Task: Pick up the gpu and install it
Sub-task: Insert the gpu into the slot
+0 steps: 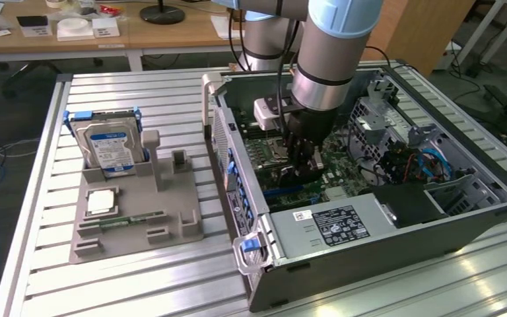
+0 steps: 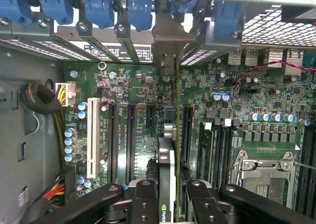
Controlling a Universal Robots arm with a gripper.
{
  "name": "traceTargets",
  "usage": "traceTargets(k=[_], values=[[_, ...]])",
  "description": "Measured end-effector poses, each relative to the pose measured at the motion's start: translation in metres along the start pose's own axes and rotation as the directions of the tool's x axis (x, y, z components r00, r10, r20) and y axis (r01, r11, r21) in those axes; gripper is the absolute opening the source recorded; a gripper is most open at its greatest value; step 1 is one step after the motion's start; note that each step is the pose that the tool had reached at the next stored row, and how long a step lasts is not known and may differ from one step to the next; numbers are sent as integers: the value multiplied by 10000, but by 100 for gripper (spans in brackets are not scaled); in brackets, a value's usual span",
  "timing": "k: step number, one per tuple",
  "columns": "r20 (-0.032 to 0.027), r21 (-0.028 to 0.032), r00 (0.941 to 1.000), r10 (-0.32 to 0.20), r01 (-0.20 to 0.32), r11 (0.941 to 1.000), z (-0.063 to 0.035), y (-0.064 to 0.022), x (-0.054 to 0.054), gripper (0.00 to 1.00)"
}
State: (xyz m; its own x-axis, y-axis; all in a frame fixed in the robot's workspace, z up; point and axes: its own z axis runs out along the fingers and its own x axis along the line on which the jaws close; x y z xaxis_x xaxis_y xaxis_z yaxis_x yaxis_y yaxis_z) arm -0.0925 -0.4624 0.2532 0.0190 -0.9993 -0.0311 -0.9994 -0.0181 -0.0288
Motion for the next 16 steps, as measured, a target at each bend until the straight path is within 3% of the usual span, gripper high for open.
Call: traceTargets(k=[16], values=[[-1, -1, 10000, -1, 1, 10000, 15, 0, 1, 26]])
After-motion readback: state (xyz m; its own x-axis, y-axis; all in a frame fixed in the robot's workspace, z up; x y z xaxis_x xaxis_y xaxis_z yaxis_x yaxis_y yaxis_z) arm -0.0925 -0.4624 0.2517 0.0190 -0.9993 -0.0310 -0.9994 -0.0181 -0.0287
